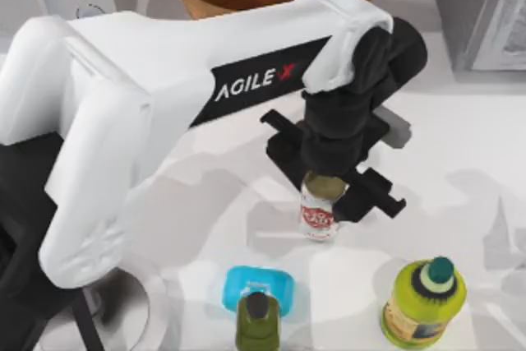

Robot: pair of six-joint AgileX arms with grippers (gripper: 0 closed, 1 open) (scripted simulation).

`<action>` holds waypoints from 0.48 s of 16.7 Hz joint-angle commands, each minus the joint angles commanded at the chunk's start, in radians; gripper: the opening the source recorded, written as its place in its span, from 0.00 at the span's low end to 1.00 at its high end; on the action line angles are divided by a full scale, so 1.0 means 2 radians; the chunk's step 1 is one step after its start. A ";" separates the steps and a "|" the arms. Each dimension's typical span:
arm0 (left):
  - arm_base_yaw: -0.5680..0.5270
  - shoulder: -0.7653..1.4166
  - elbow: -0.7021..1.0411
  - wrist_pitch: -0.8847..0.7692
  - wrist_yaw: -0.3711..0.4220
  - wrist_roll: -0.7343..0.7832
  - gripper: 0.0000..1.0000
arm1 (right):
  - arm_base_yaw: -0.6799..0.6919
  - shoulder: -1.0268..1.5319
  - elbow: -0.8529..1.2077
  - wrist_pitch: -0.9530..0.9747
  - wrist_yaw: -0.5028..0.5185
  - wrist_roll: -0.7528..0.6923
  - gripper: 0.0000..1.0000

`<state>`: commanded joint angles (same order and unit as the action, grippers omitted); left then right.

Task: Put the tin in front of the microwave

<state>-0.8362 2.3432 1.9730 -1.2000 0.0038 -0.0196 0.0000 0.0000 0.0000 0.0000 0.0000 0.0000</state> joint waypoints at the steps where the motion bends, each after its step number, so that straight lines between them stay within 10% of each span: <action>1: 0.000 0.000 0.000 0.000 0.000 0.000 0.00 | 0.000 0.000 0.000 0.000 0.000 0.000 1.00; 8: 0.000 -0.006 0.065 -0.070 0.000 0.000 0.00 | 0.000 0.000 0.000 0.000 0.000 0.000 1.00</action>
<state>-0.8361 2.3317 2.1021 -1.3400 0.0043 -0.0196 0.0000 0.0000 0.0000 0.0000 0.0000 0.0000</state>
